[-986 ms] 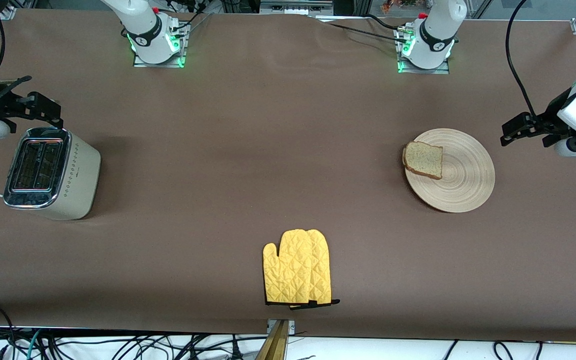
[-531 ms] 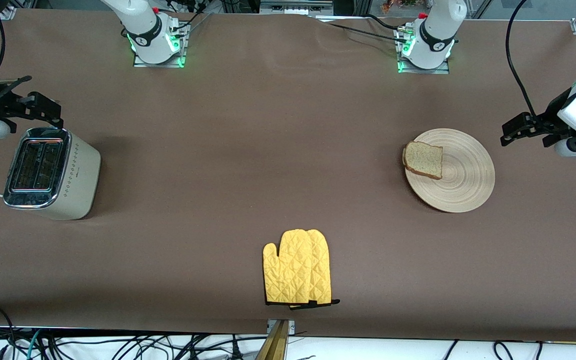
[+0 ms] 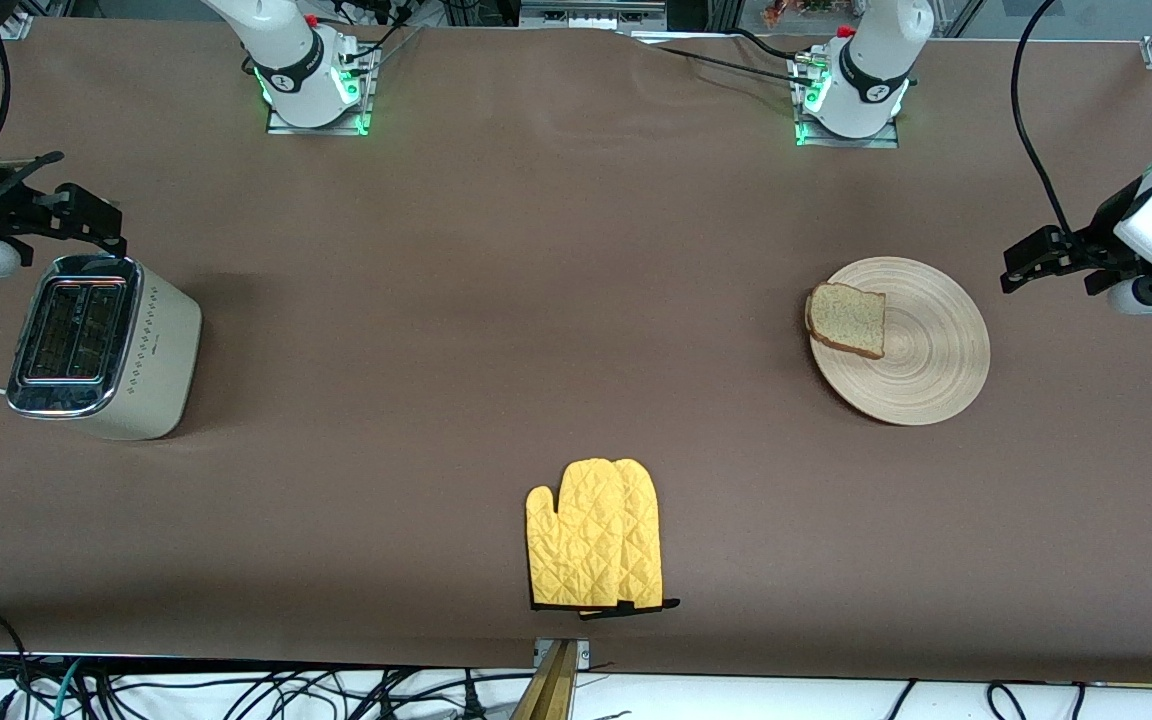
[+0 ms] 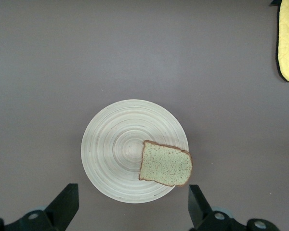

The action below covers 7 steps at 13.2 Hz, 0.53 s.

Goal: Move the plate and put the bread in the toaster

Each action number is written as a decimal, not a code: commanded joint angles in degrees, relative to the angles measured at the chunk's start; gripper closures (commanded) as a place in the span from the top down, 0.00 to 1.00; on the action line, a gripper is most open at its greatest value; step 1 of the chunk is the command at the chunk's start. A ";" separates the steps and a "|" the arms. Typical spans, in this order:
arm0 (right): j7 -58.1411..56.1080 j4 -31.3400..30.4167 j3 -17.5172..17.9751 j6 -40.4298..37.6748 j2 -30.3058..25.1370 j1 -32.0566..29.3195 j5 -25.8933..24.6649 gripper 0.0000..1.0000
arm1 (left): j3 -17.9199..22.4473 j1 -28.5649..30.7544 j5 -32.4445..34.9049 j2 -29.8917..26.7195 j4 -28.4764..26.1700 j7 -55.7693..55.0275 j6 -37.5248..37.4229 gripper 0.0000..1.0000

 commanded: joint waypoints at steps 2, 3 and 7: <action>0.28 0.75 0.10 -0.44 -0.04 -0.17 0.06 1.00 | -0.09 0.17 1.03 0.68 1.46 0.09 -0.62 1.00; 0.28 0.75 0.19 -0.44 0.04 0.00 0.06 1.00 | -0.09 0.17 1.03 0.68 1.46 0.18 -0.62 1.00; 0.28 0.75 0.36 -0.44 0.13 0.18 0.14 1.00 | -0.18 0.79 1.03 0.77 1.46 0.27 -0.62 1.00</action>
